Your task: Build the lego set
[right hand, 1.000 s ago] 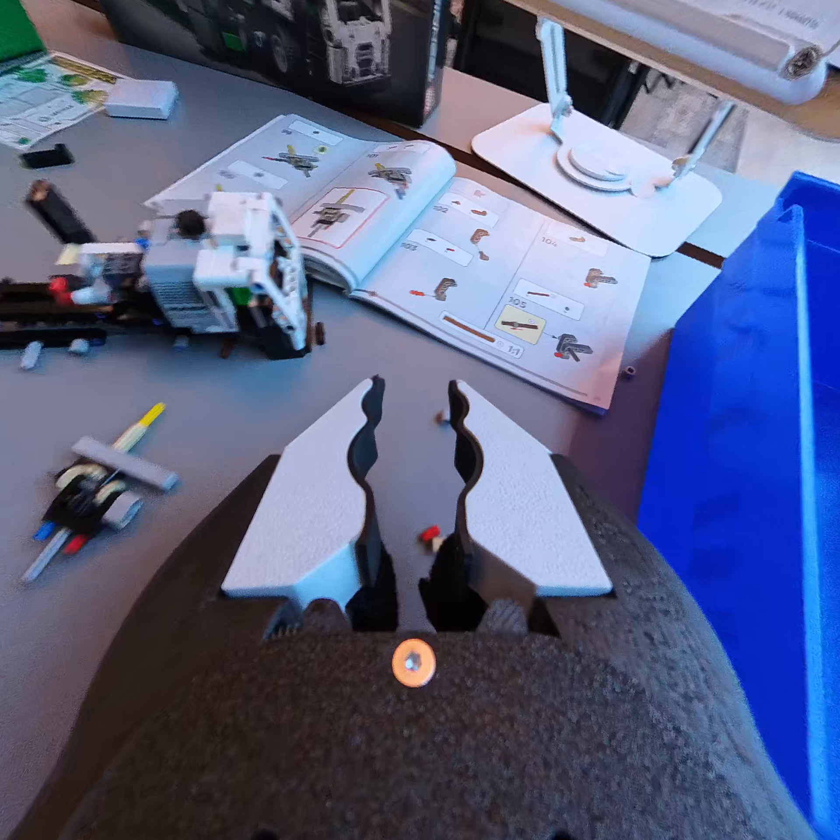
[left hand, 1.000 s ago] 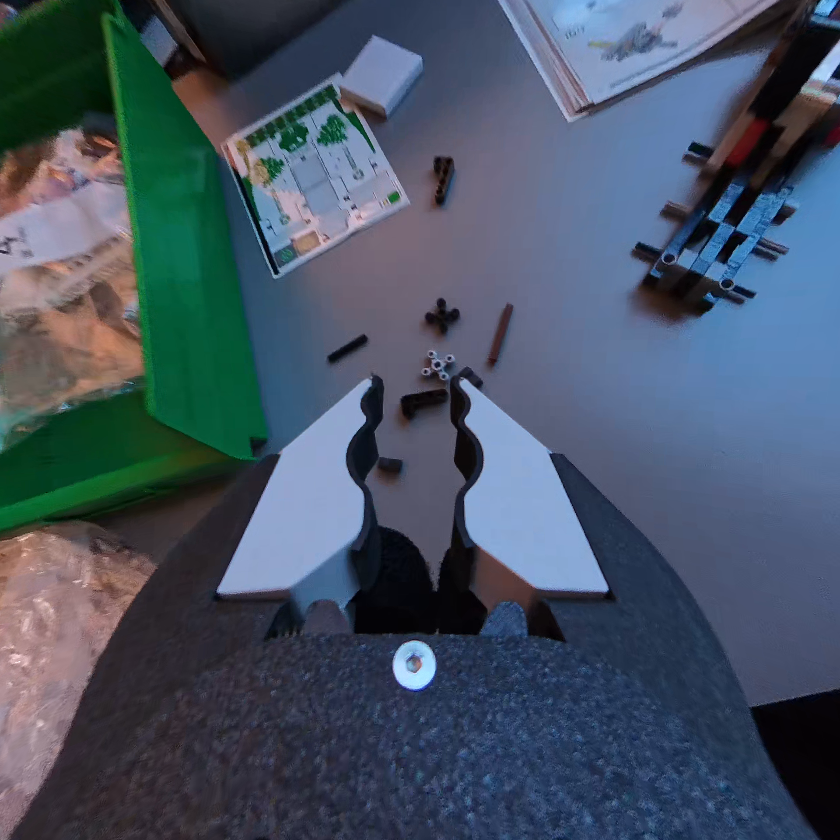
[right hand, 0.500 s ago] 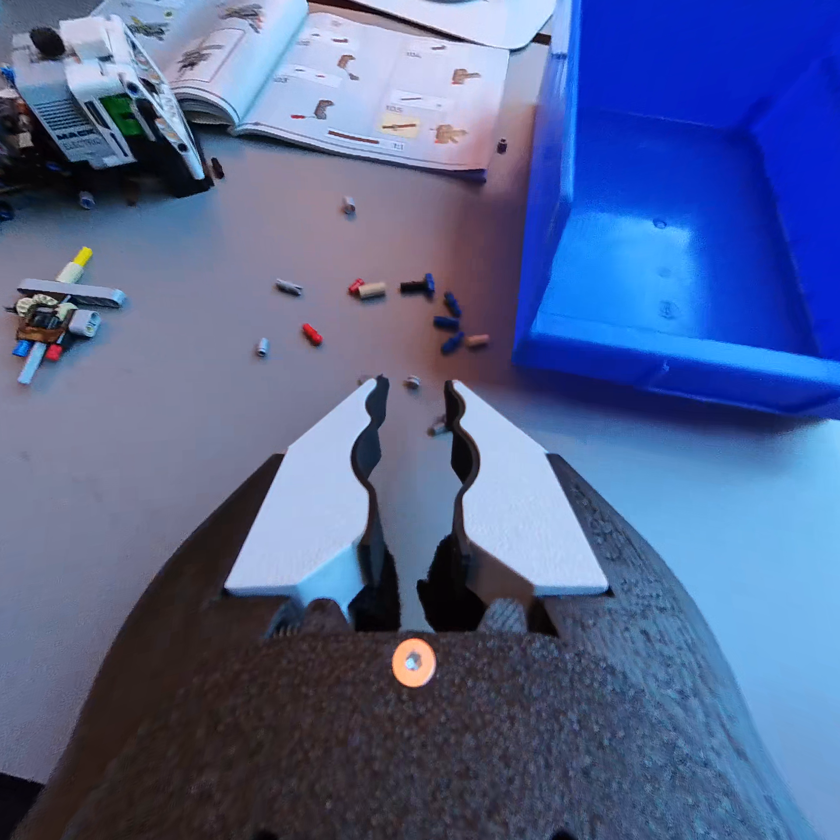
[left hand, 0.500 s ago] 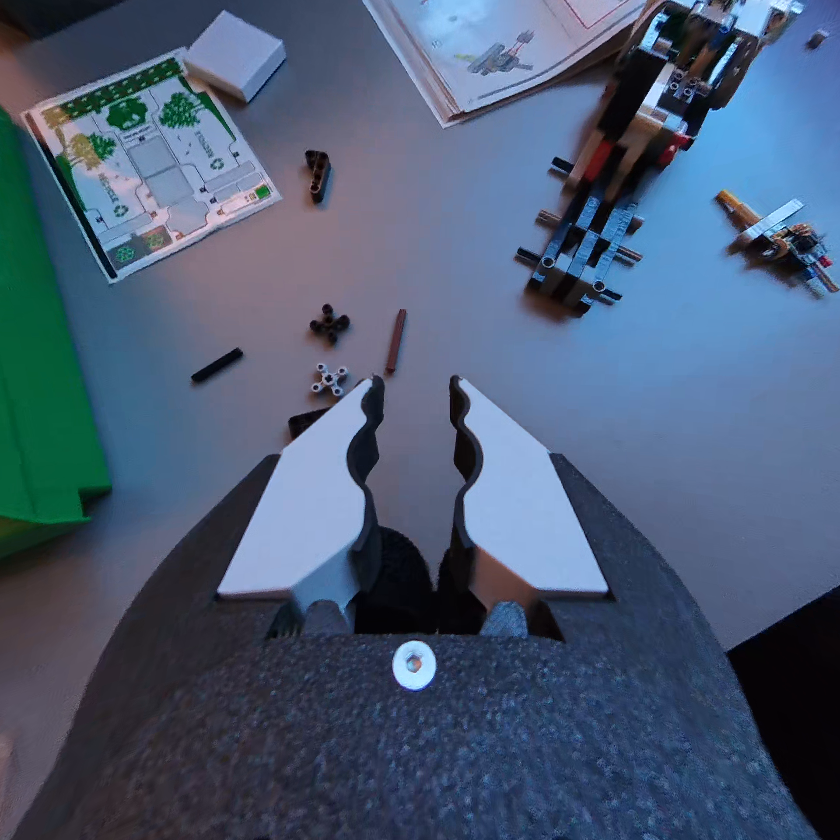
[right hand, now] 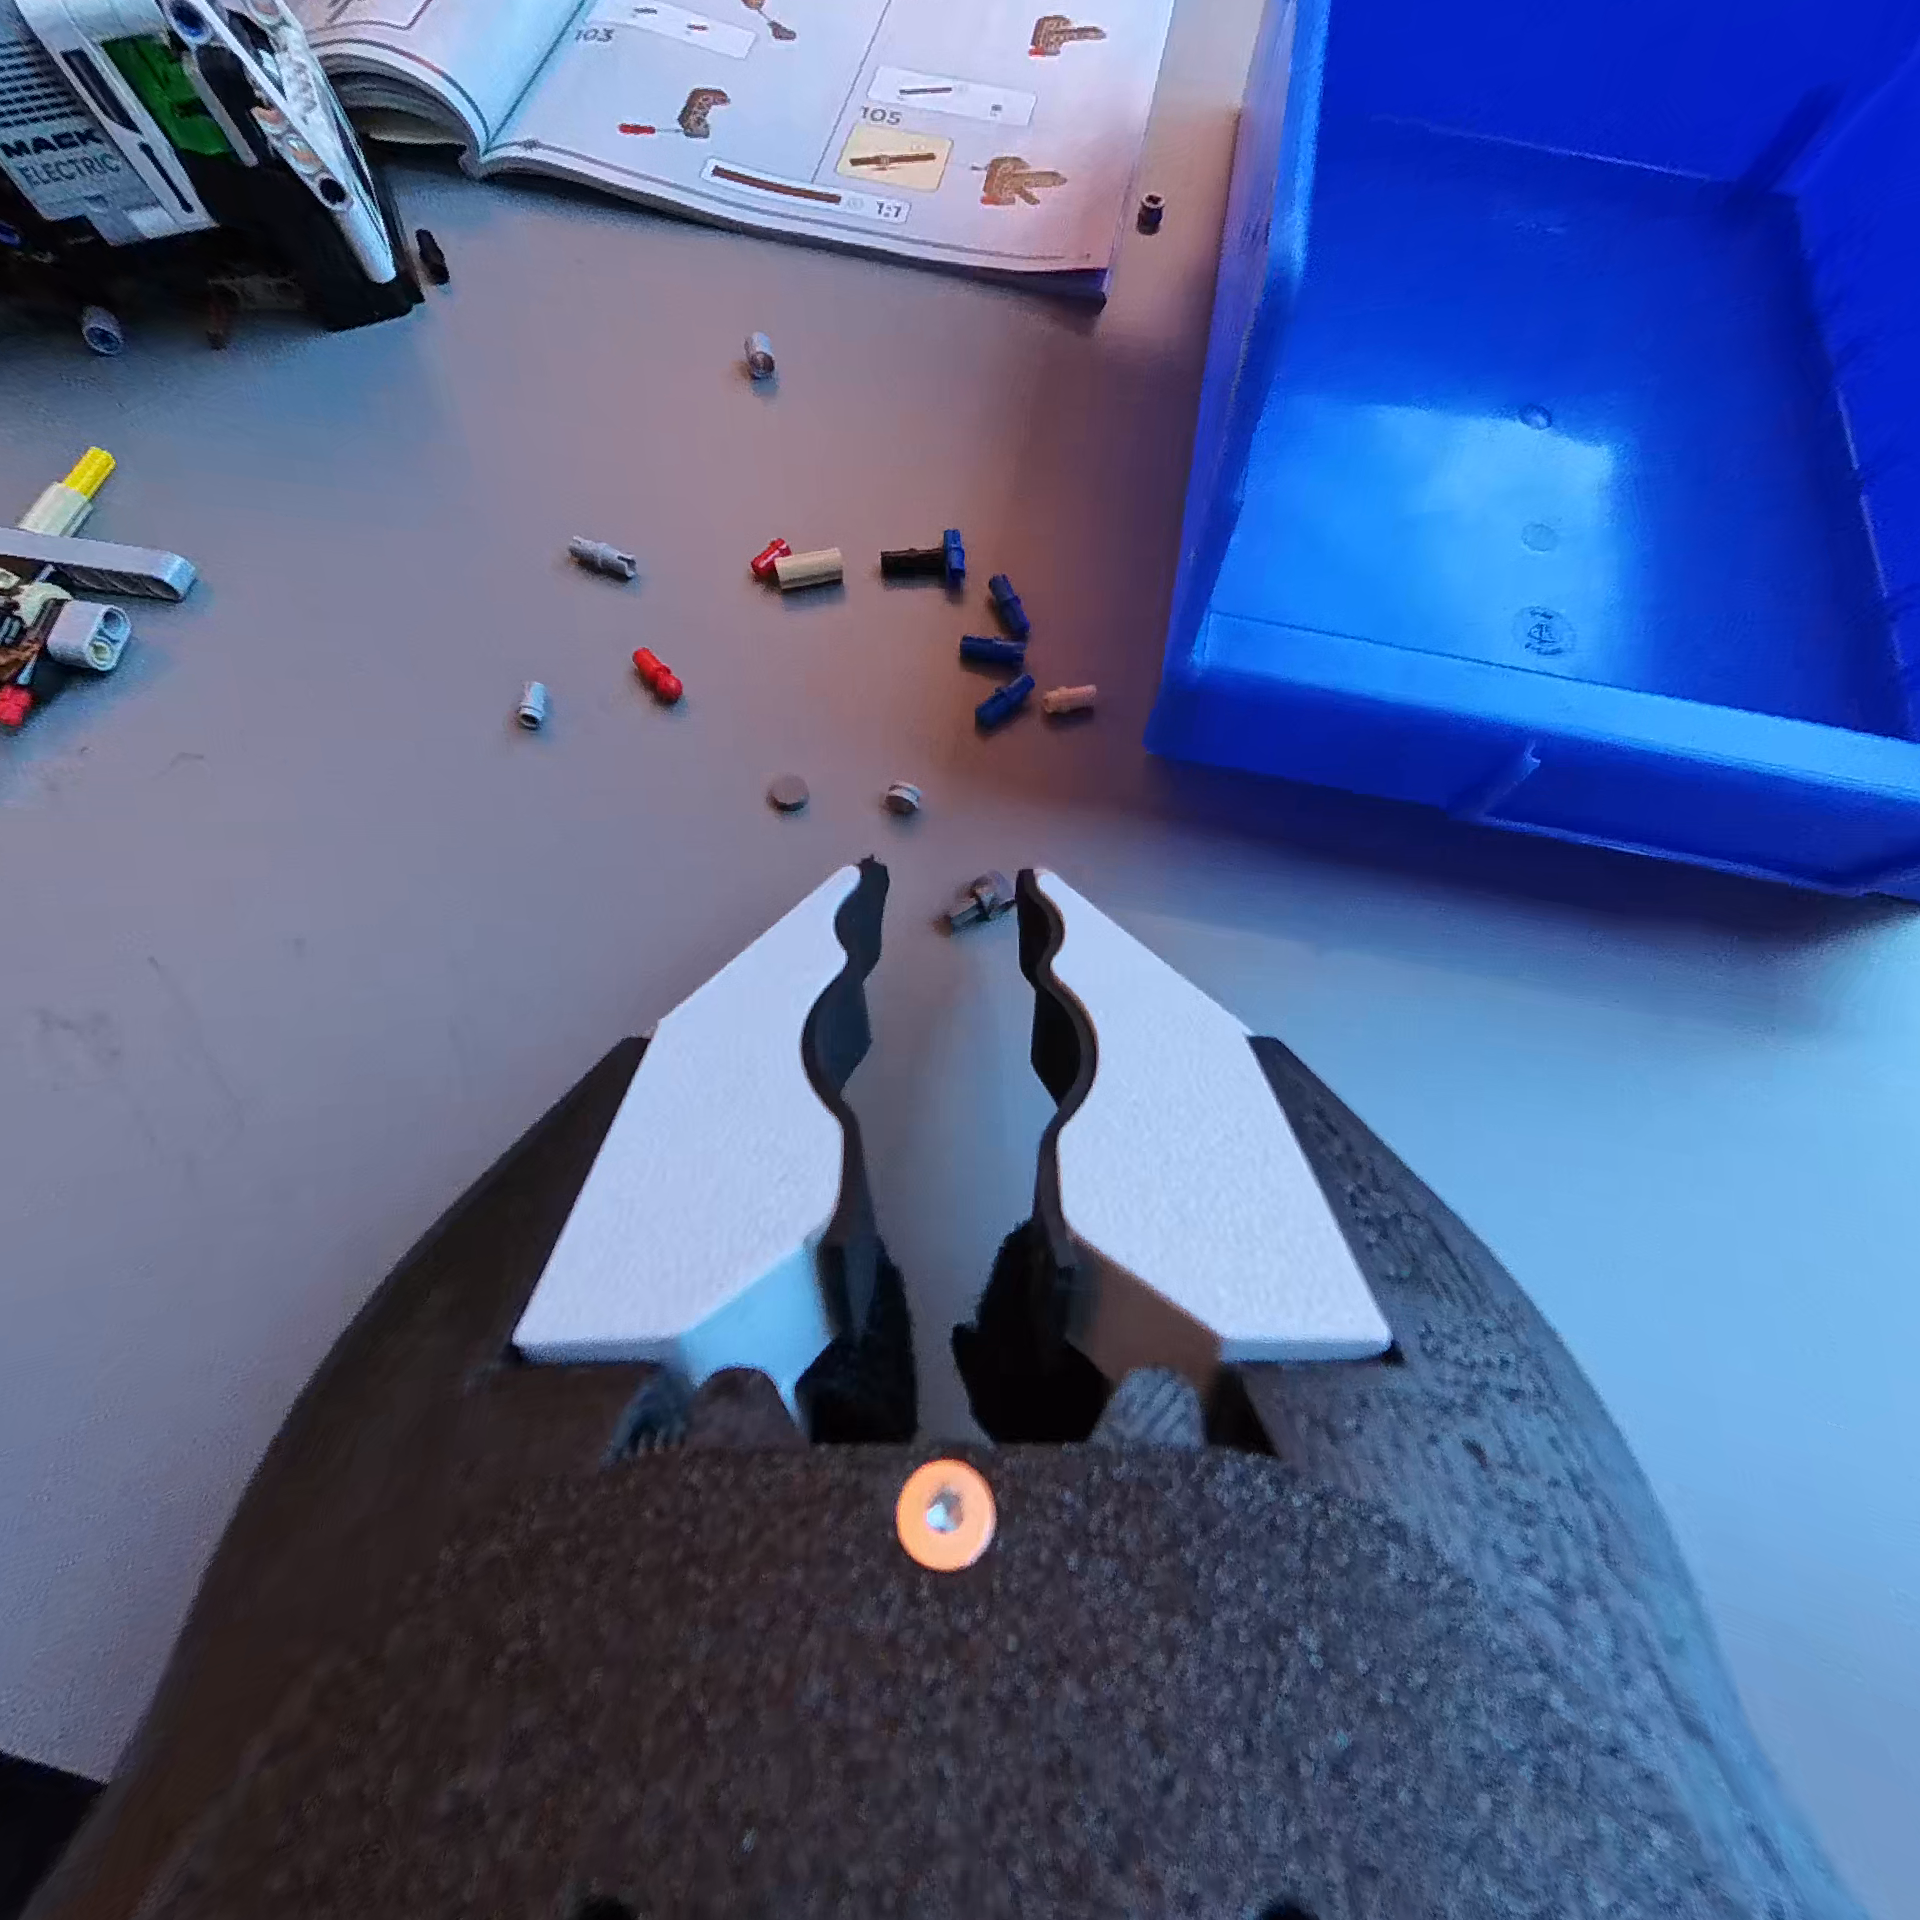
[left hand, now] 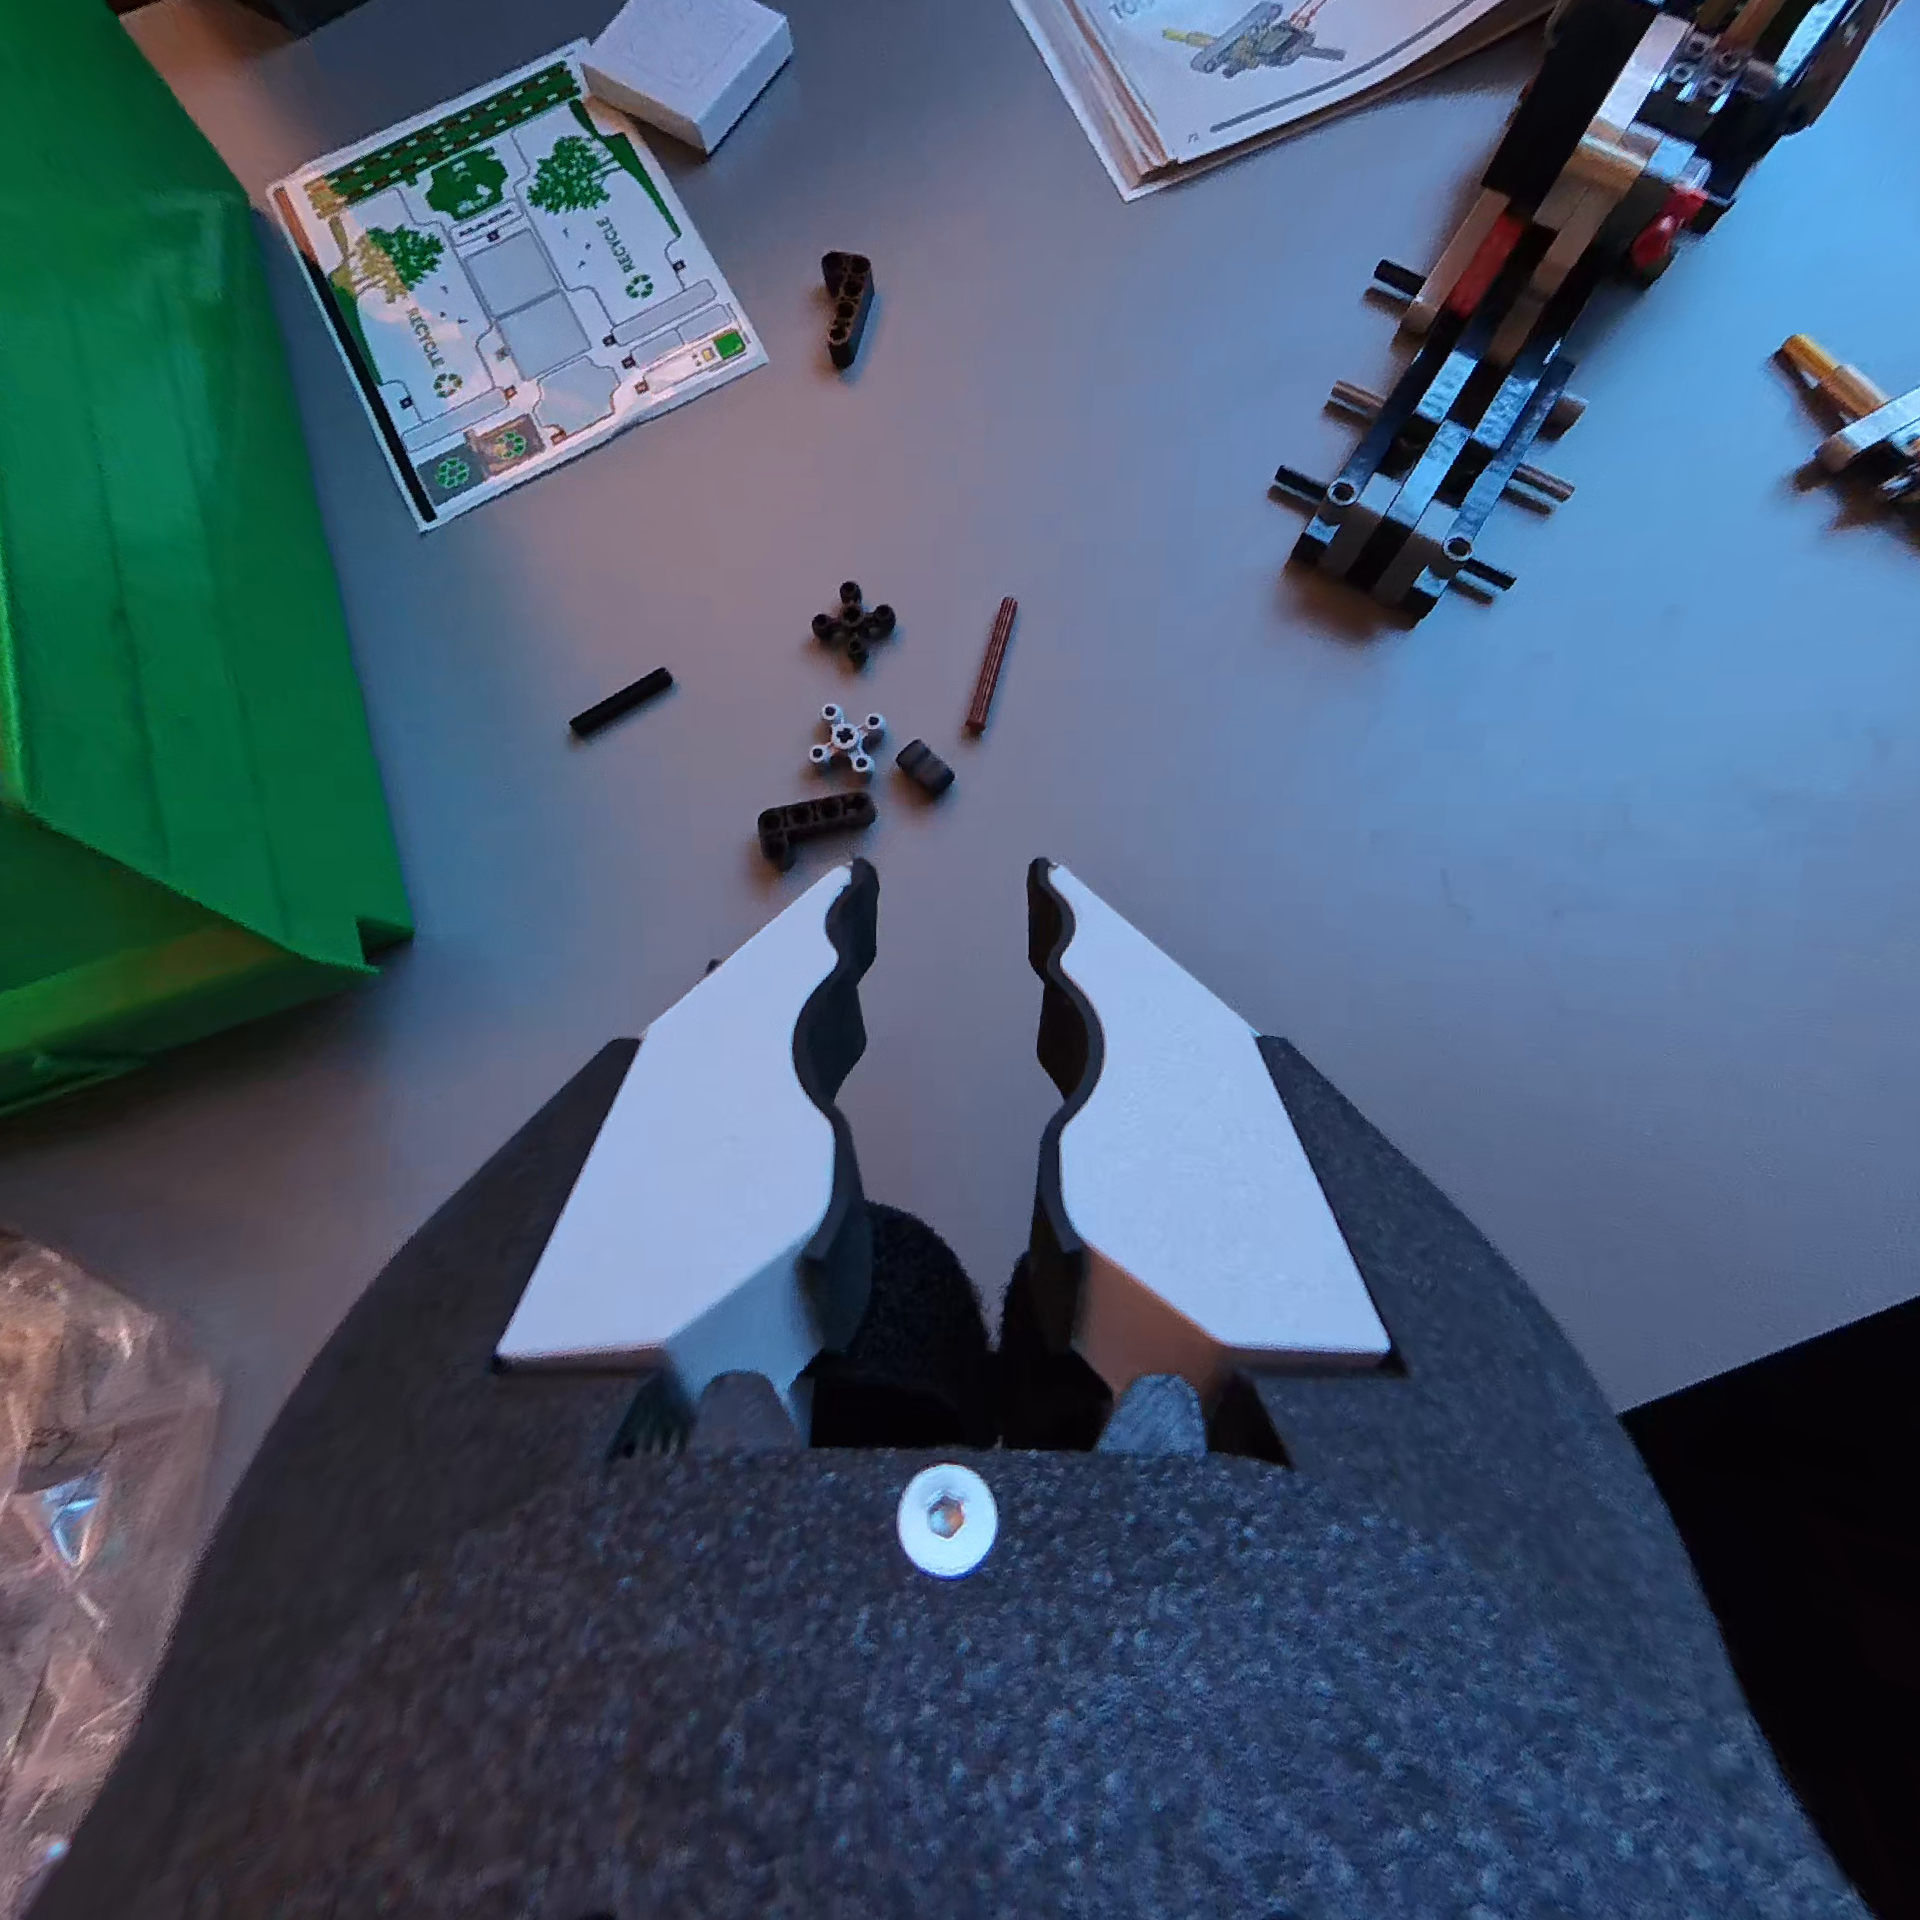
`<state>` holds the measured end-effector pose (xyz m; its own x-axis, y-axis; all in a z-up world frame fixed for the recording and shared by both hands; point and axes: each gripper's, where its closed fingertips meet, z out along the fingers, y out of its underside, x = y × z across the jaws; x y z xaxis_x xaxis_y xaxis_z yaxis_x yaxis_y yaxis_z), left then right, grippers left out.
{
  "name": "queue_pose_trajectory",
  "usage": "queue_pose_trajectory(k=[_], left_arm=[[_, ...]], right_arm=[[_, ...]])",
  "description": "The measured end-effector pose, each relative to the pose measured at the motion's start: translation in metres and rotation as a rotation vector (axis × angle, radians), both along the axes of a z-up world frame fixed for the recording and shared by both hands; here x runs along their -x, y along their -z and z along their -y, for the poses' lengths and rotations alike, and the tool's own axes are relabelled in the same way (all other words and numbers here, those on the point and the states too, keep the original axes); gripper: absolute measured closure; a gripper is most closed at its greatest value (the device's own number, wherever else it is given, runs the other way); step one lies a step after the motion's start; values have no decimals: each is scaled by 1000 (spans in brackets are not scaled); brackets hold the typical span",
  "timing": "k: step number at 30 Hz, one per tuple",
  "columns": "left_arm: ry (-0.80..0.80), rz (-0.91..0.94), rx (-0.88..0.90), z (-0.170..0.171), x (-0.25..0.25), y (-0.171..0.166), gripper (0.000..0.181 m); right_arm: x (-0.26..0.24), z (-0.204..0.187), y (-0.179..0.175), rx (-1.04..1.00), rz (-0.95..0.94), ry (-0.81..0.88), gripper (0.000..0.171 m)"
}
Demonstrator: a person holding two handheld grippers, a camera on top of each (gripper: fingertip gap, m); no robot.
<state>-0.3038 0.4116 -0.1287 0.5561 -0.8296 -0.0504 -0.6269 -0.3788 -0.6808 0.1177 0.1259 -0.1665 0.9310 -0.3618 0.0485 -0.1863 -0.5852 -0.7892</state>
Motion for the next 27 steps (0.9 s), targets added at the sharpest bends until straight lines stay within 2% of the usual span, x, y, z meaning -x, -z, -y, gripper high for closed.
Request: queue_pose_trajectory(k=[10,15,27], left_arm=[[-65,-173,29,-12,54,31,153],[-121,-168,39,-33,53,48,153],[-24,-115,16,-49,13,51,153]], right_arm=[[19,-18,-16,-66,6,-84,146],[33,-25,-26,-76,20,-129,146],[46,-26,-19,-57,8,-121,146]])
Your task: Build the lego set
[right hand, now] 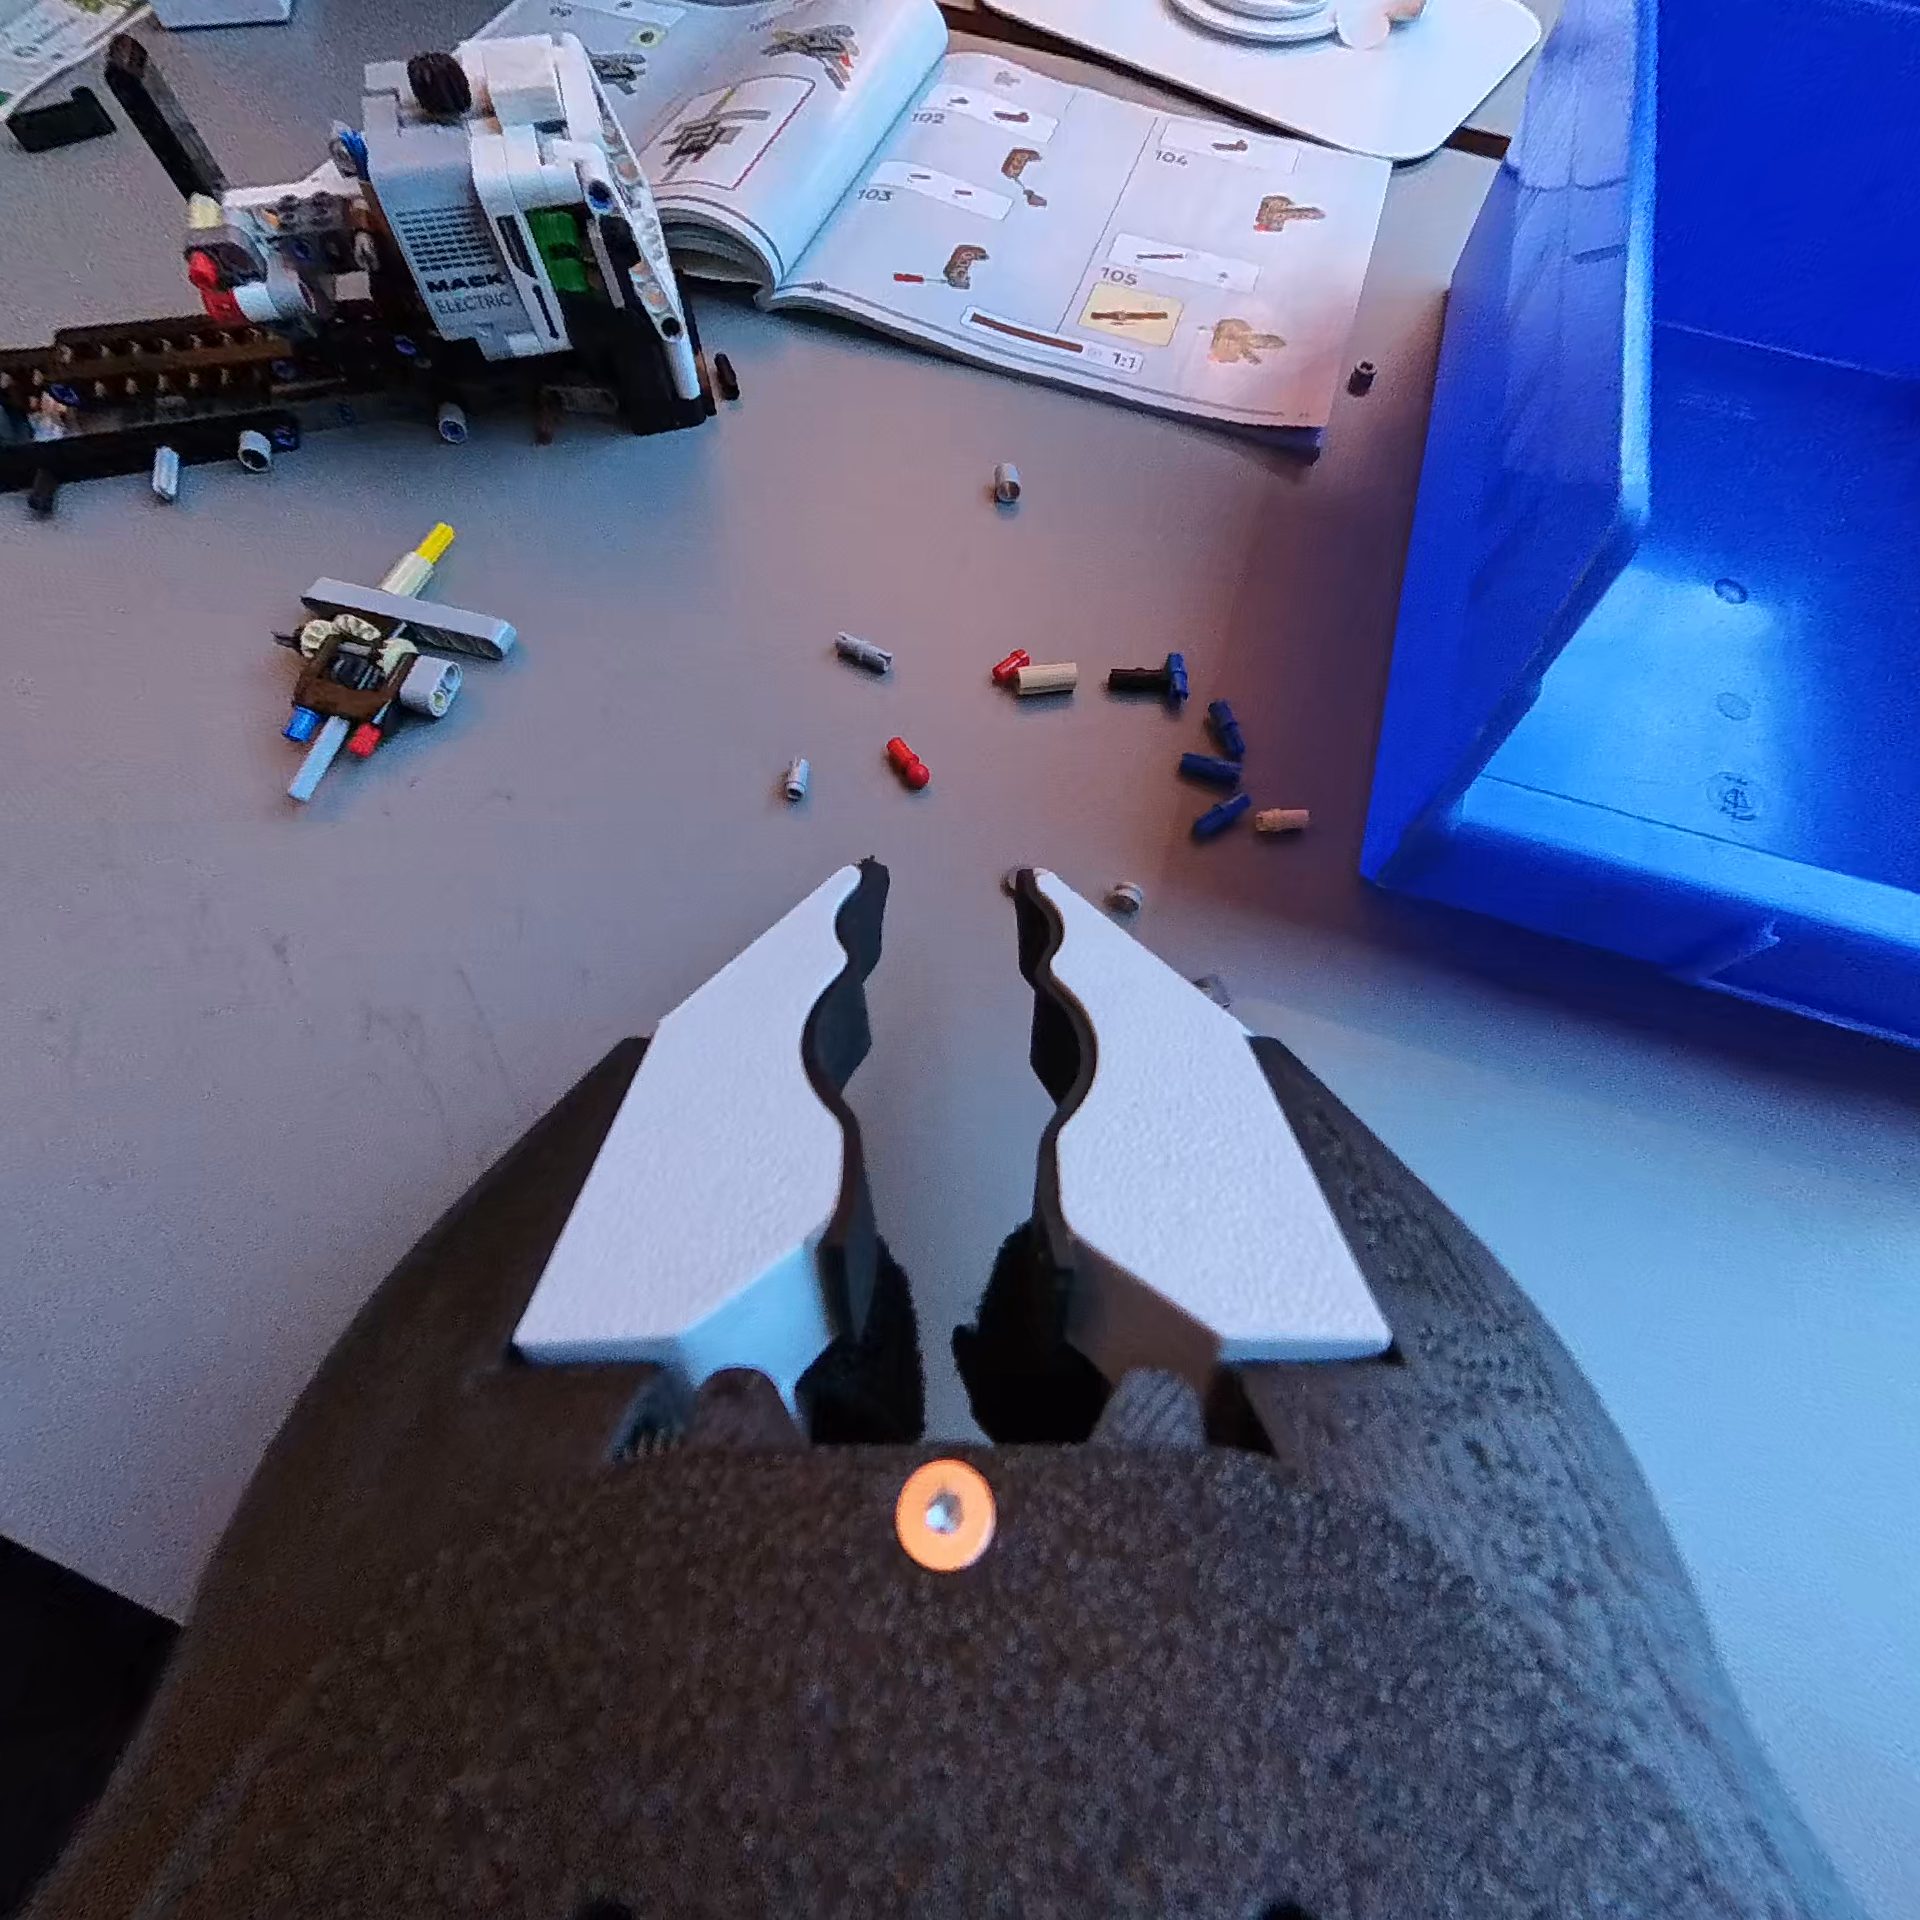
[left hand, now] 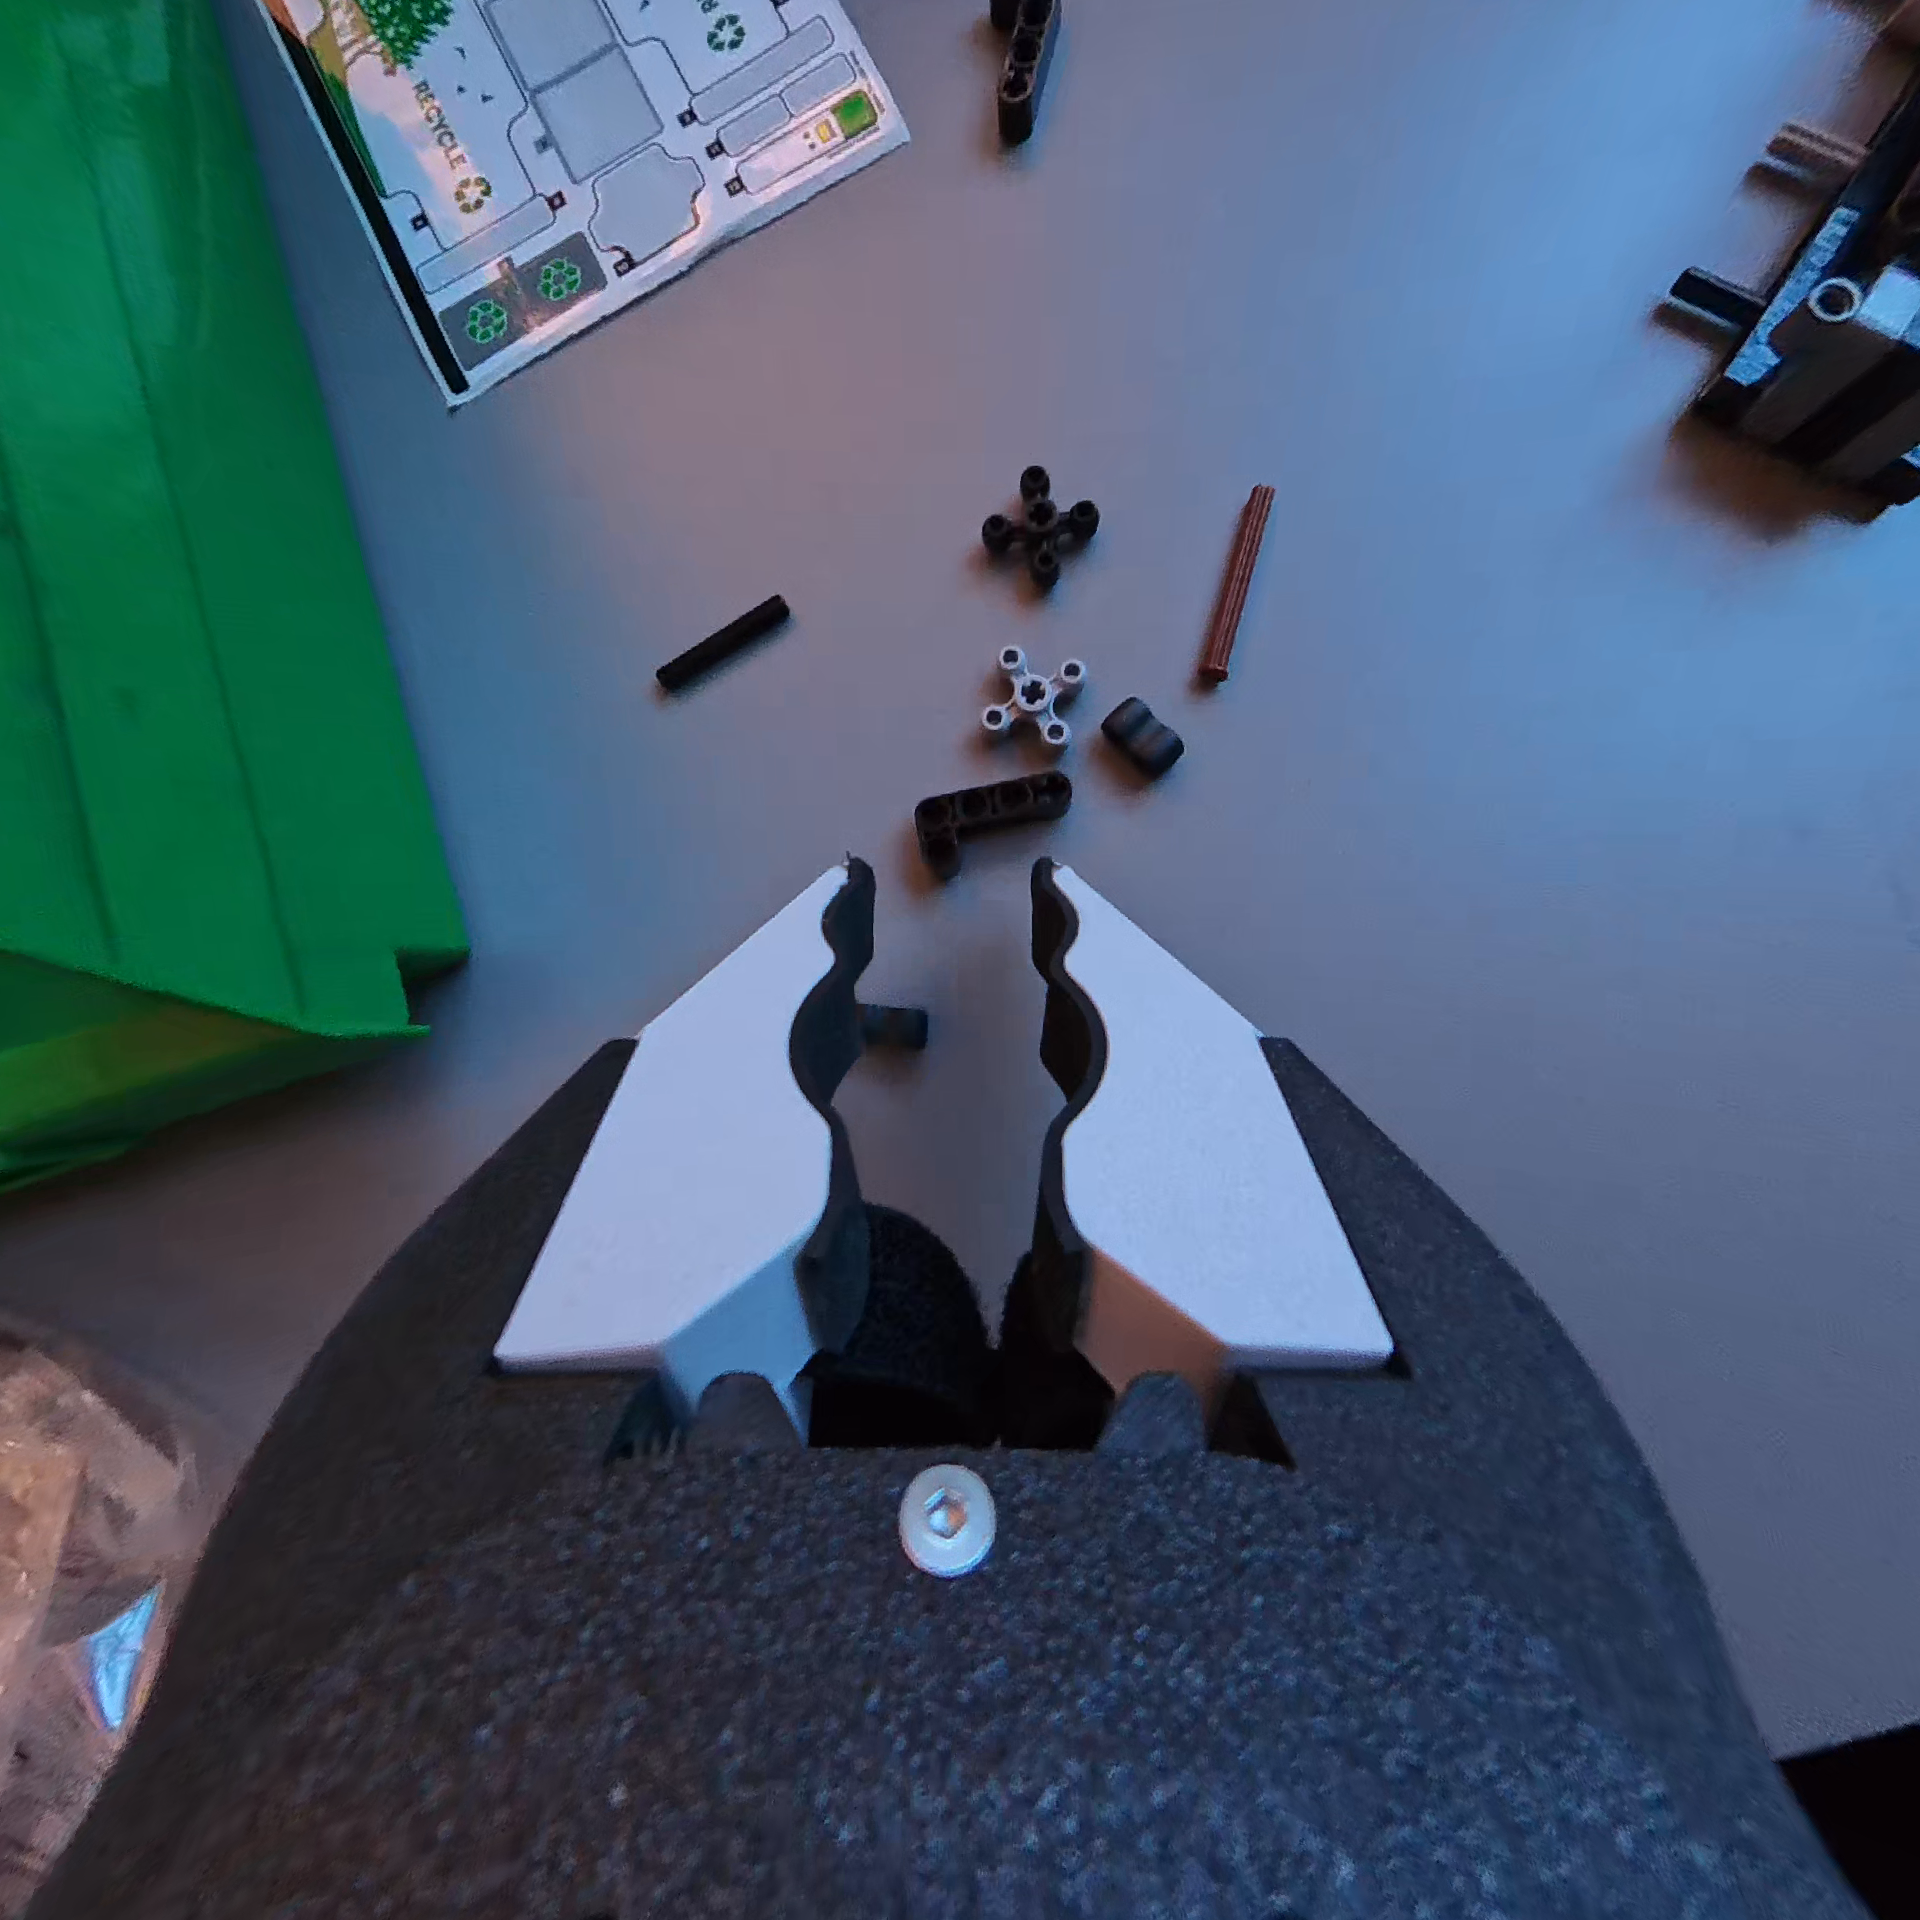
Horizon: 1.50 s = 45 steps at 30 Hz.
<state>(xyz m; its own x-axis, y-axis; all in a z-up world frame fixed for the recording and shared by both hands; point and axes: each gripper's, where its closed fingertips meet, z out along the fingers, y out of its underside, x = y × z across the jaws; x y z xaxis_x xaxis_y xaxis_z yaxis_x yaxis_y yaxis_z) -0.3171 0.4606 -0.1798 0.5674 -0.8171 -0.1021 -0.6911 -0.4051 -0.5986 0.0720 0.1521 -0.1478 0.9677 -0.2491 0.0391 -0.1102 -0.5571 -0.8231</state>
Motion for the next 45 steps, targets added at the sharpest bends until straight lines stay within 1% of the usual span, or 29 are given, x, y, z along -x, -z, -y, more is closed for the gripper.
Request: queue_pose_trajectory(k=[6,26,29,32,35,38,39,41,43,45], left_arm=[[3,-14,5,-7,-1,8,155],[-8,26,45,-4,0,11,165],[-9,24,42,-4,0,11,169],[-1,24,44,-4,-3,11,177],[1,22,17,-5,-3,5,178],[4,57,-32,-4,-6,-17,178],[28,94,-42,0,-13,-29,178],[129,192,-29,19,-39,-51,178],[250,265,-4,46,-72,-66,178],[395,321,56,82,-110,-71,178]], right_arm=[[0,-1,-2,0,1,12,146],[6,-28,2,11,3,-41,147],[4,-28,3,11,1,-41,147],[3,-29,3,6,-5,-42,147],[2,-29,4,5,-5,-44,147],[3,-30,2,-2,-2,-54,147],[3,-30,2,-4,1,-58,147],[4,-31,1,-8,6,-65,147],[4,-32,0,-11,8,-73,147],[5,-33,-2,-21,7,-79,148]])
